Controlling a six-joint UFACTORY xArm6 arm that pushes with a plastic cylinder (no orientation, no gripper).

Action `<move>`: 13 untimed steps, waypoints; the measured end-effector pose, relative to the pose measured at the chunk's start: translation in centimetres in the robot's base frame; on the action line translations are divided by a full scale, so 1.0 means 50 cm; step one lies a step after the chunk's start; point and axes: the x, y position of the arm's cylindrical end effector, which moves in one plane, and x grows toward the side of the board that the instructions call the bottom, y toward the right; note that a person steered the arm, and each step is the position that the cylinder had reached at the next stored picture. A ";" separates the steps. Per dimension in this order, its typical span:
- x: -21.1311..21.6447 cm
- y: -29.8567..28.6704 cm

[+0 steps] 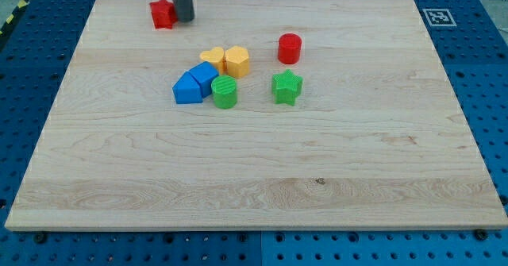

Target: Slide the red circle into the right side of the red star

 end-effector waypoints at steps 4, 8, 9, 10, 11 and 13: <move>0.050 0.450; 0.134 0.364; 0.109 0.304; 0.110 0.394; 0.137 0.443; 0.208 0.364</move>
